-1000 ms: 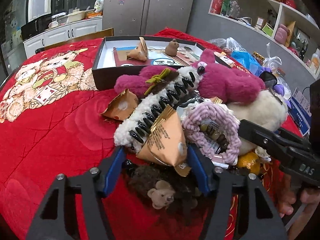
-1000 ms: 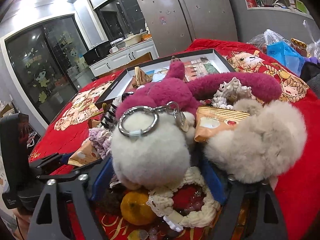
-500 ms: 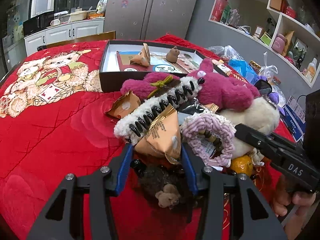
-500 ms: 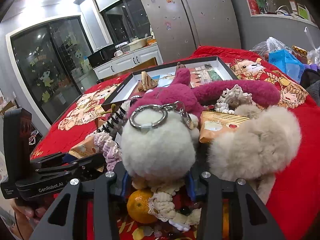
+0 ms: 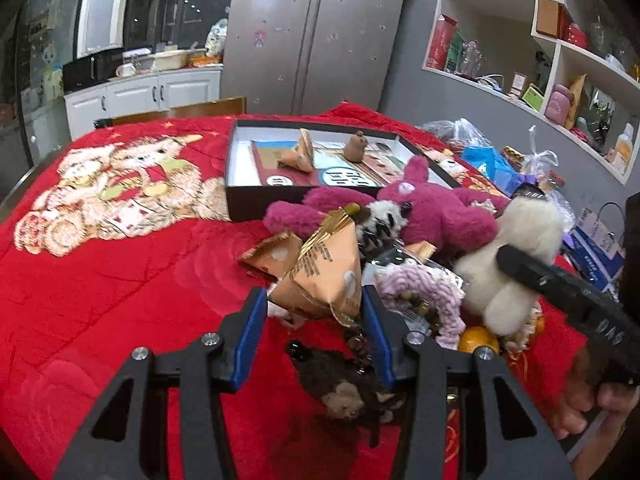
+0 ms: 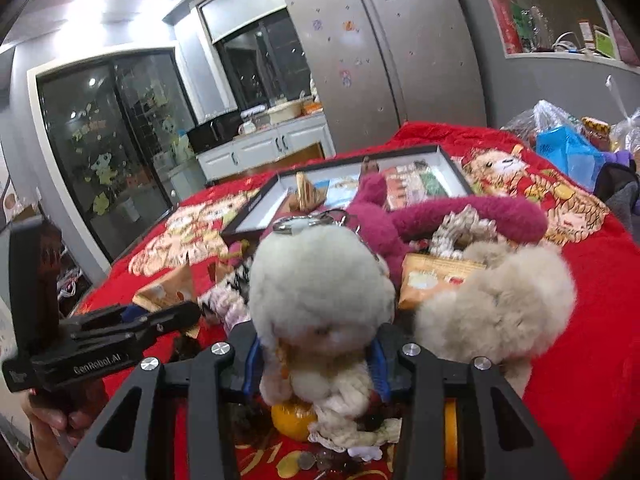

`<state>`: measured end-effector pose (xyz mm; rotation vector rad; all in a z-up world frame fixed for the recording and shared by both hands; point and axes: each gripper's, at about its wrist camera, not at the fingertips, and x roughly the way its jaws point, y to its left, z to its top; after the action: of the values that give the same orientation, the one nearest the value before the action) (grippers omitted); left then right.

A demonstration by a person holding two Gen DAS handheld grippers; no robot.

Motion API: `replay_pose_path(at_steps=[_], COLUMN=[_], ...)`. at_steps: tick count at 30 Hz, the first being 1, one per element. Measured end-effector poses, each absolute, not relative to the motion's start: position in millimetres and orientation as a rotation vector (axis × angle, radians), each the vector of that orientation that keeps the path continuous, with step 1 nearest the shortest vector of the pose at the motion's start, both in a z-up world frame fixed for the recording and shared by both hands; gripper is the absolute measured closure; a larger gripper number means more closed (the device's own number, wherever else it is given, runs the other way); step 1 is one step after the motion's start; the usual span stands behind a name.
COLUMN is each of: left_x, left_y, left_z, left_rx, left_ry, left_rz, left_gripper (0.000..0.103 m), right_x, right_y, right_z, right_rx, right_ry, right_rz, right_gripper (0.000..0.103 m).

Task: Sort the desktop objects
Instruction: 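Grasp white plush bunny with right gripper while left gripper grasps tan paper packet, then lift white bunny with right gripper while left gripper lifts tan packet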

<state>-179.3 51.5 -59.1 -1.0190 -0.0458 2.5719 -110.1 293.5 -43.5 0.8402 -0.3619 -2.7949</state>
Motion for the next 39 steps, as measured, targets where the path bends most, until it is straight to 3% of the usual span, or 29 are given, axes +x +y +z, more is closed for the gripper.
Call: replay_pose_path(at_steps=[39], left_x=[-163.4], left_y=[54.0], left_z=[-29.4], left_rx=[-0.940], left_ry=[-0.065], left_rz=[2.580], left_gripper=[0.055], right_x=[-68.3], right_y=[272.6], right_z=[15.7], right_rx=[0.727], right_ry=[-0.319], right_rz=[-2.785], right_gripper=[0.060])
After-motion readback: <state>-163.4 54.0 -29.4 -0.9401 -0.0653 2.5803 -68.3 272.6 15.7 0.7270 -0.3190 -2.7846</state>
